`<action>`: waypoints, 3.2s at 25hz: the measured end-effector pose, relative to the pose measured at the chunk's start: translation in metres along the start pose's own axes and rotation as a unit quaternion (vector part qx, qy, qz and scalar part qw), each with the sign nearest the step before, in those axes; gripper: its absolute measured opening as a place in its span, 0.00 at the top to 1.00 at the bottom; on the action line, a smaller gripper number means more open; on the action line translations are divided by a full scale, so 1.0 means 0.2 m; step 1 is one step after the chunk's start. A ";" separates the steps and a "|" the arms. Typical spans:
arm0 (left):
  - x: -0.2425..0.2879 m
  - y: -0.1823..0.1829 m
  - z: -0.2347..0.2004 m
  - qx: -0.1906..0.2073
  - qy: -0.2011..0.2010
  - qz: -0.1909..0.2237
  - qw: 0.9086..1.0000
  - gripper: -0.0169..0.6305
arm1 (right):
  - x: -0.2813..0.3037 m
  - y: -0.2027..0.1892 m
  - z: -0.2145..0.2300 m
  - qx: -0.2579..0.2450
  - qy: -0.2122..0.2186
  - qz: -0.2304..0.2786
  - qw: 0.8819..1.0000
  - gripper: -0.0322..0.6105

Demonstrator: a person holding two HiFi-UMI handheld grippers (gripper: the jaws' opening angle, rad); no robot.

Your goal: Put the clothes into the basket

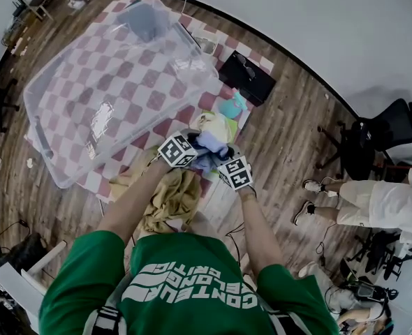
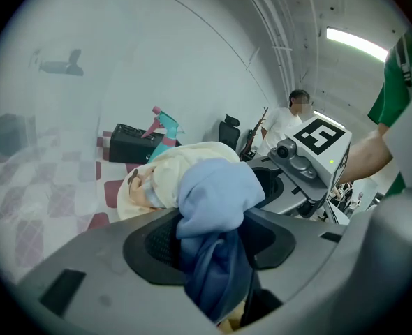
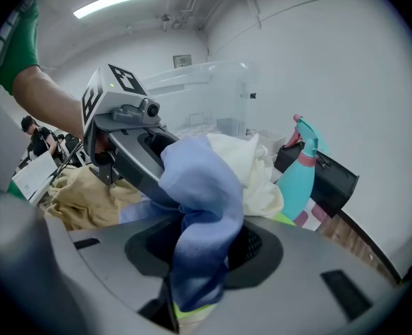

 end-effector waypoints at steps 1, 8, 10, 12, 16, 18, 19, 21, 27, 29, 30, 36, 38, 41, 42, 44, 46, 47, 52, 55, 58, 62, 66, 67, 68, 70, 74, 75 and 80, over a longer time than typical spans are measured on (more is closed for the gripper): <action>-0.01 0.02 0.01 0.003 0.001 0.006 1.000 0.65 | -0.02 0.02 0.00 -0.004 -0.004 0.005 1.000 0.72; -0.15 0.21 0.12 0.041 0.010 0.048 0.998 0.66 | -0.22 0.17 -0.04 -0.030 -0.033 0.045 0.998 0.72; -0.20 0.27 0.16 0.059 0.009 0.058 0.997 0.66 | -0.29 0.21 -0.06 -0.037 -0.045 0.058 0.997 0.72; -0.25 0.34 0.20 0.078 0.009 0.068 0.995 0.66 | -0.37 0.27 -0.08 -0.045 -0.057 0.071 0.995 0.72; -0.37 0.48 0.30 0.116 0.018 0.084 0.989 0.66 | -0.52 0.38 -0.13 -0.064 -0.078 0.099 0.990 0.72; -0.43 0.56 0.34 0.135 0.025 0.094 0.986 0.66 | -0.60 0.45 -0.14 -0.076 -0.090 0.114 0.986 0.72; -0.47 0.60 0.36 0.143 0.029 0.099 0.984 0.66 | -0.64 0.49 -0.15 -0.082 -0.096 0.121 0.985 0.72; -0.53 0.69 0.41 0.158 0.037 0.108 0.981 0.66 | -0.71 0.56 -0.17 -0.093 -0.107 0.135 0.981 0.72; -0.74 0.92 0.53 0.193 0.062 0.144 0.969 0.66 | -0.93 0.79 -0.23 -0.118 -0.137 0.172 0.968 0.72; -0.81 0.99 0.56 0.201 0.068 0.158 0.964 0.66 | -1.00 0.85 -0.24 -0.130 -0.142 0.185 0.964 0.72; -0.84 1.02 0.57 0.204 0.071 0.163 0.963 0.66 | -1.02 0.88 -0.25 -0.134 -0.144 0.192 0.962 0.72; -0.96 1.12 0.63 0.225 0.089 0.181 0.953 0.66 | -1.12 1.00 -0.29 -0.155 -0.151 0.216 0.952 0.72; -1.01 1.14 0.63 0.229 0.100 0.186 0.950 0.66 | -1.12 1.05 -0.31 -0.161 -0.150 0.222 0.950 0.72; -1.12 1.15 0.60 0.232 0.118 0.195 0.946 0.66 | -1.10 1.15 -0.36 -0.176 -0.144 0.234 0.945 0.72; -1.17 1.15 0.59 0.233 0.124 0.197 0.944 0.66 | -1.09 1.19 -0.38 -0.181 -0.141 0.239 0.943 0.72; -1.26 1.16 0.56 0.236 0.137 0.203 0.940 0.66 | -1.06 1.26 -0.42 -0.190 -0.135 0.248 0.940 0.72; -1.36 1.15 0.53 0.237 0.153 0.208 0.937 0.66 | -1.03 1.35 -0.48 -0.201 -0.126 0.255 0.937 0.72; -1.41 1.14 0.51 0.236 0.162 0.210 0.935 0.66 | -1.00 1.39 -0.51 -0.208 -0.120 0.258 0.936 0.72; -1.69 1.07 0.42 0.226 0.210 0.219 0.926 0.66 | -0.86 1.61 -0.67 -0.241 -0.082 0.271 0.928 0.72; -1.87 0.98 0.35 0.212 0.243 0.221 0.920 0.66 | -0.75 1.72 -0.80 -0.260 -0.051 0.275 0.924 0.72; -2.03 0.88 0.28 0.194 0.275 0.220 0.916 0.66 | -0.62 1.81 -0.93 -0.277 -0.020 0.274 0.921 0.72; -2.23 0.73 0.21 0.168 0.312 0.218 0.909 0.66 | -0.46 1.92 -1.10 -0.296 0.024 0.275 0.914 0.72; -2.36 0.60 0.15 0.144 0.338 0.216 0.905 0.66 | -0.31 1.98 -1.22 -0.310 0.056 0.267 0.911 0.72; -2.38 0.57 0.13 0.138 0.342 0.214 0.904 0.66 | -0.28 1.98 -1.24 -0.312 0.063 0.264 0.910 0.72; -2.40 0.54 0.11 0.132 0.346 0.213 0.904 0.66 | -0.24 1.99 -1.26 -0.314 0.069 0.260 0.911 0.72; -2.42 0.48 0.07 0.118 0.354 0.211 0.904 0.66 | -0.17 2.00 -1.29 -0.317 0.080 0.250 0.912 0.72; -2.43 0.36 -0.04 0.085 0.363 0.206 0.905 0.66 | -0.01 2.00 -1.31 -0.323 0.100 0.222 0.915 0.72; -2.42 0.33 -0.07 0.076 0.363 0.205 0.906 0.66 | 0.03 1.99 -1.31 -0.325 0.104 0.214 0.915 0.72; -2.35 0.20 -0.22 0.034 0.359 0.199 0.911 0.66 | 0.23 1.95 -1.28 -0.324 0.123 0.174 0.922 0.72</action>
Point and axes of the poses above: the fingertips, and each gripper's own axes: x forward along the fingers, z to its right, y out of its top, the point moved 7 cm from there along -x, backward along the fingers, and after that the axes turned 6 degrees about y, right-handed, at the moved point
